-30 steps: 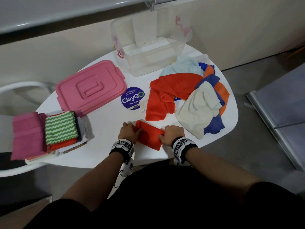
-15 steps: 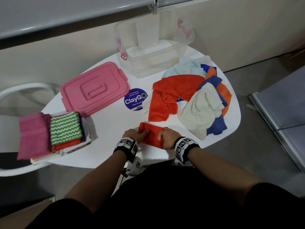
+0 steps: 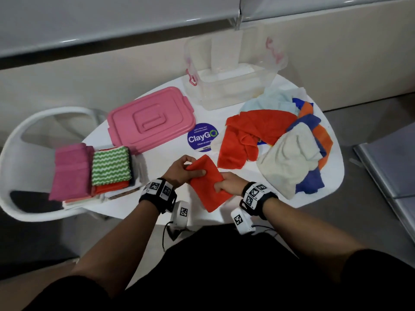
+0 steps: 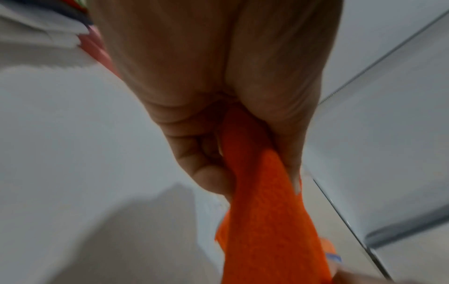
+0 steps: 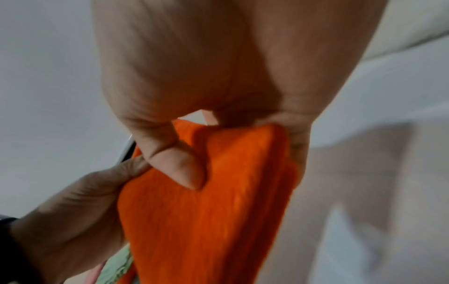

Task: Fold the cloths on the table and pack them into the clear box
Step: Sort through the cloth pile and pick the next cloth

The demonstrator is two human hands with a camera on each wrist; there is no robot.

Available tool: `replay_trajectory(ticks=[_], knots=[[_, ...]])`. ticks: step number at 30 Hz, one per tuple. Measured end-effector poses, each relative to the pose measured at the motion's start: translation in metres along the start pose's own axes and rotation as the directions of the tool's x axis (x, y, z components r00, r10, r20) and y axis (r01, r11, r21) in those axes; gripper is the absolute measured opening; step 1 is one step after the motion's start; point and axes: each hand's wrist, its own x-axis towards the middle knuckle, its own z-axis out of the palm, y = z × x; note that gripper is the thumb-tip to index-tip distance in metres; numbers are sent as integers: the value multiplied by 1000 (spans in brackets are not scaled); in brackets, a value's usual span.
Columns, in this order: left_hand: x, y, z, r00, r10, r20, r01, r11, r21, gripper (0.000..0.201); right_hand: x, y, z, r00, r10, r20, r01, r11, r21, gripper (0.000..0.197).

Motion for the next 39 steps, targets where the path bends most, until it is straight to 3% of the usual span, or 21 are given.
replay_trajectory(ticks=[2, 5, 8, 11, 14, 16, 18, 20, 22, 26, 29, 35, 39], knots=[[-6, -2, -22, 997, -4, -82, -4, 995, -98, 34, 1, -12, 19, 999, 31, 20, -33, 995, 98, 31], [-19, -7, -54, 972, -19, -234, -31, 978, -207, 29, 3, -35, 48, 995, 23, 101, -39, 987, 157, 51], [-31, -12, -85, 926, -60, -372, -66, 946, -316, 36, 7, -67, 69, 986, -20, 165, -12, 982, 190, 43], [-42, -15, -117, 919, -117, -376, -54, 908, -415, 50, 17, -101, 90, 979, -54, 196, 4, 969, 247, 46], [-59, -15, -149, 922, -117, -369, -30, 929, -370, 39, 31, -133, 117, 973, -92, 209, 39, 968, 248, 50], [-71, -13, -174, 869, -78, -488, -90, 945, -313, 45, 39, -156, 136, 967, -123, 225, 72, 972, 223, 42], [-82, -15, -209, 768, 34, -640, -147, 981, -123, 44, 48, -179, 158, 960, -150, 238, 101, 973, 206, 28], [-95, -16, -242, 670, 148, -728, -96, 989, 113, 31, 59, -201, 183, 955, -182, 236, 142, 974, 179, 21], [-104, -16, -269, 642, 216, -736, -48, 969, 242, 21, 70, -220, 207, 948, -212, 236, 185, 974, 133, 23], [-112, -26, -314, 634, 276, -723, -66, 950, 305, 15, 87, -249, 251, 925, -210, 316, 184, 977, 111, 27], [-108, -38, -331, 673, 332, -661, -41, 909, 415, 26, 99, -257, 274, 929, -171, 328, 155, 985, 74, 18], [-79, -70, -327, 663, 468, -584, 133, 694, 707, 46, 113, -252, 280, 952, -132, 275, 166, 981, -101, 15], [-51, -94, -331, 761, 507, -405, 72, 554, 830, 50, 112, -240, 275, 948, -174, 266, 178, 984, 11, 15]])
